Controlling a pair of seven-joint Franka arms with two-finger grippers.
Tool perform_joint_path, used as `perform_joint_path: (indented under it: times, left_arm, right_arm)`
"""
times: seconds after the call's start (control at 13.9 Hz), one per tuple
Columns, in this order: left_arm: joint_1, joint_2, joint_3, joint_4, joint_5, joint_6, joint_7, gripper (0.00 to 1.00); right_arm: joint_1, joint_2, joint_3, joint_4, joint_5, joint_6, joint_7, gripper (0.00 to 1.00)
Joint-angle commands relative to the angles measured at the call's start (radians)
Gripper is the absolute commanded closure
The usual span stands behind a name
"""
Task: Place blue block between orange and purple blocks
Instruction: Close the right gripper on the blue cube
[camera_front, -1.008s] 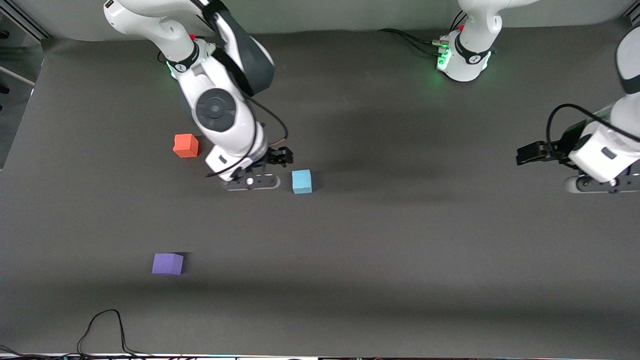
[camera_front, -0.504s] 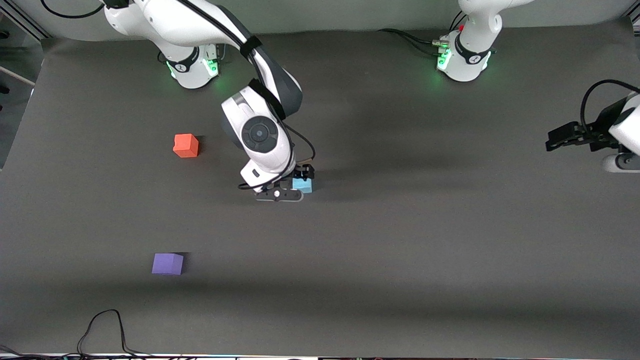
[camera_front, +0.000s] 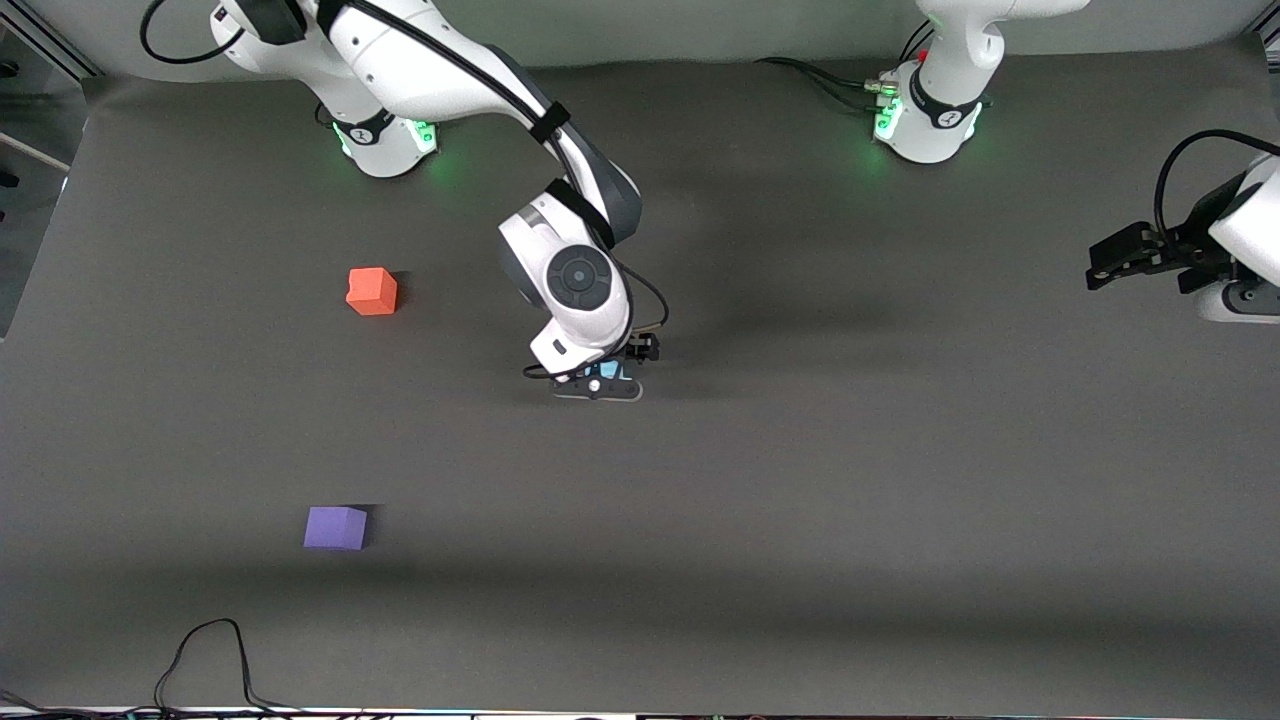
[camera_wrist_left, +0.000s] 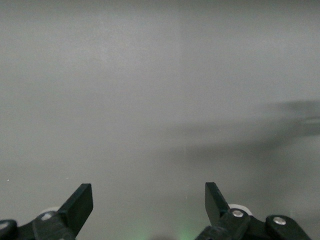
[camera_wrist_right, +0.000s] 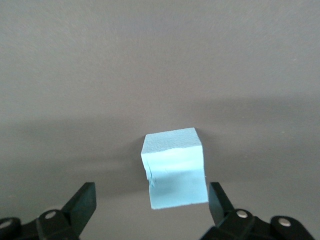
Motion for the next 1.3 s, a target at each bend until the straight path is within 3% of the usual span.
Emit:
perform_joint_path:
  times: [0.0,0.36,1.22]
  left_arm:
    - [-0.012,0.015,0.02,0.031,0.006,-0.011,0.021,0.0]
    - [-0.008,0.008,0.024,0.03,0.007,-0.033,0.09,0.0]
    - [-0.058,0.003,0.052,0.031,0.009,-0.023,0.011,0.0]
  right_arm:
    - [0.025,0.038,-0.014,-0.005,0.0,0.04,0.005,0.0]
    - [0.025,0.043,-0.014,-0.029,-0.032,0.043,-0.023,0.0]
    - [-0.005,0.047,-0.025,-0.025,-0.037,0.042,-0.179,0.0]
